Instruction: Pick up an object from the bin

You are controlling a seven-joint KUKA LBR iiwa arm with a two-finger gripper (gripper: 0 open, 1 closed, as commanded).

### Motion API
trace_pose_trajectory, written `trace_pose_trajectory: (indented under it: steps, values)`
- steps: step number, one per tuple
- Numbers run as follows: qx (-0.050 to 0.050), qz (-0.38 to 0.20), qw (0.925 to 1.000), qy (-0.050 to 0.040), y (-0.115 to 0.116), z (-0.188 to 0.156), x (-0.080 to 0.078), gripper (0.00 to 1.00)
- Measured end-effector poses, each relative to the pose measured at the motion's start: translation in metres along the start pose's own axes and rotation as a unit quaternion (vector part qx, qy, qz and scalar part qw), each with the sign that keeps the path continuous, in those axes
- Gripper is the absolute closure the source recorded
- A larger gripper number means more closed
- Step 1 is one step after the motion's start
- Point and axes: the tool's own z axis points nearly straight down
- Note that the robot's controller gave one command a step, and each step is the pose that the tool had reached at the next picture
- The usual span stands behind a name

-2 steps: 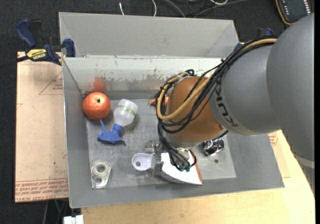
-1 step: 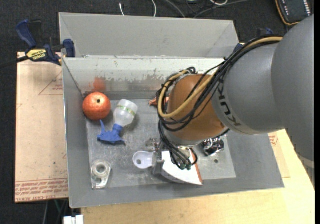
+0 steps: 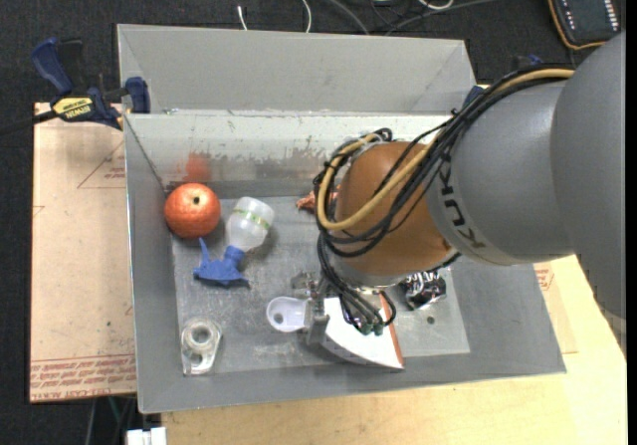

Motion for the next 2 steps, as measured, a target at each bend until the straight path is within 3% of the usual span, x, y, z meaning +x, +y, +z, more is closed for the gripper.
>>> trace_pose_trajectory:
  steps: [1,2]
  values:
    - [0.000,0.001,1.0000,-0.0004,0.000,-0.010,-0.001,1.00]
    - [0.000,0.001,1.0000,0.0021,0.000,-0.043,0.000,1.00]
